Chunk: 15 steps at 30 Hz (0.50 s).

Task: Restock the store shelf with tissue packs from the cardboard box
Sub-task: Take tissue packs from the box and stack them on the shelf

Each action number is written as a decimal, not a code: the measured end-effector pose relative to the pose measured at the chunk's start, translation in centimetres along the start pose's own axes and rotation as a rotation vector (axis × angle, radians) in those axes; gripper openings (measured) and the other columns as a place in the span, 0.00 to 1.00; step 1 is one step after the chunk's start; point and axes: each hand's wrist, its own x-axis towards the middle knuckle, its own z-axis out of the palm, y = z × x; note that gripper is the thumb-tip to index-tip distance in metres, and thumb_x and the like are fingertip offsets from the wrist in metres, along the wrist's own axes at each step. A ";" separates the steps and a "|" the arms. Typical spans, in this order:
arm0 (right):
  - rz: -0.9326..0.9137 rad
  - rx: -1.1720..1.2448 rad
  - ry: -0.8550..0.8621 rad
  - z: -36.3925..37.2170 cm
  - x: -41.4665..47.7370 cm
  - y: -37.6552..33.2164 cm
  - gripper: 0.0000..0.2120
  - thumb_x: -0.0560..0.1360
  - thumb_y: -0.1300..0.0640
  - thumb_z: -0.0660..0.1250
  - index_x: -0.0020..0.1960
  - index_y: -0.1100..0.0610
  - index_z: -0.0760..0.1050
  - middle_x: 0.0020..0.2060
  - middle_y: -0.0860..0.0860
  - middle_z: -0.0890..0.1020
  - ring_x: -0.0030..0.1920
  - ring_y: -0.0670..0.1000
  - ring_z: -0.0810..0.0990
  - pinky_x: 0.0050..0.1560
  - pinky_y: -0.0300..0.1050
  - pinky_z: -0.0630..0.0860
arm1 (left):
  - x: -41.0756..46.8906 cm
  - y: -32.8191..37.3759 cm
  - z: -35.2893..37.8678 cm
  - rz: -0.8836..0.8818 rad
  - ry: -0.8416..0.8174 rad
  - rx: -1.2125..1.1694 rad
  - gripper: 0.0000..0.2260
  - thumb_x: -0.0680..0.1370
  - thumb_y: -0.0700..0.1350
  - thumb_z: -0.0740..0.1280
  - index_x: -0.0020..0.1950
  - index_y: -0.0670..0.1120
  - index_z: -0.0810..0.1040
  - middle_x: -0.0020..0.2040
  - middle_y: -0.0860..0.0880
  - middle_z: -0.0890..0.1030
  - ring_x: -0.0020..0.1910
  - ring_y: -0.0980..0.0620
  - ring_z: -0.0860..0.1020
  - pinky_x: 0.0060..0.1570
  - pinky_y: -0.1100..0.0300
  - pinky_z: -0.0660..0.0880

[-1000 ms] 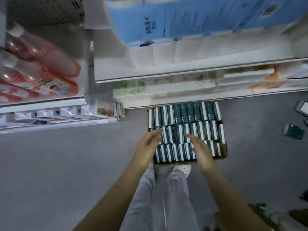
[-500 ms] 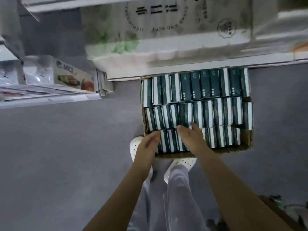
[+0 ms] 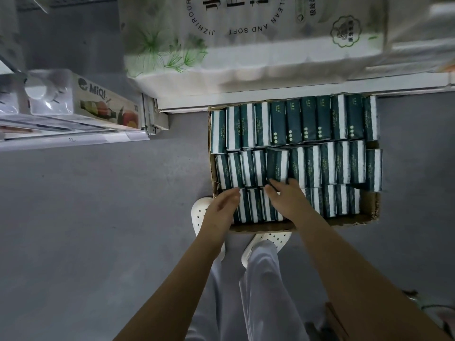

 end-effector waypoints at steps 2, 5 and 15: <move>-0.079 -0.030 0.108 -0.1 0.0 0.0 0.18 0.83 0.48 0.56 0.70 0.52 0.71 0.68 0.58 0.66 0.55 0.55 0.76 0.56 0.44 0.70 | 0.3 0.1 0.2 -0.011 0.008 -0.006 0.12 0.81 0.49 0.64 0.63 0.52 0.78 0.61 0.55 0.79 0.61 0.57 0.76 0.55 0.64 0.74; -0.194 0.053 0.292 -0.3 -0.6 0.2 0.06 0.81 0.54 0.62 0.57 0.53 0.73 0.53 0.53 0.73 0.42 0.48 0.75 0.45 0.41 0.69 | 0.5 0.2 0.6 -0.060 0.029 -0.048 0.12 0.80 0.50 0.66 0.62 0.53 0.79 0.61 0.53 0.79 0.62 0.55 0.76 0.64 0.53 0.73; -0.046 0.851 -0.056 -2.2 -4.5 1.3 0.17 0.75 0.69 0.68 0.54 0.53 0.66 0.48 0.55 0.84 0.47 0.50 0.83 0.42 0.34 0.75 | 0.8 1.0 2.4 -0.105 0.063 -0.204 0.20 0.79 0.48 0.66 0.71 0.49 0.69 0.63 0.49 0.78 0.62 0.49 0.76 0.63 0.48 0.75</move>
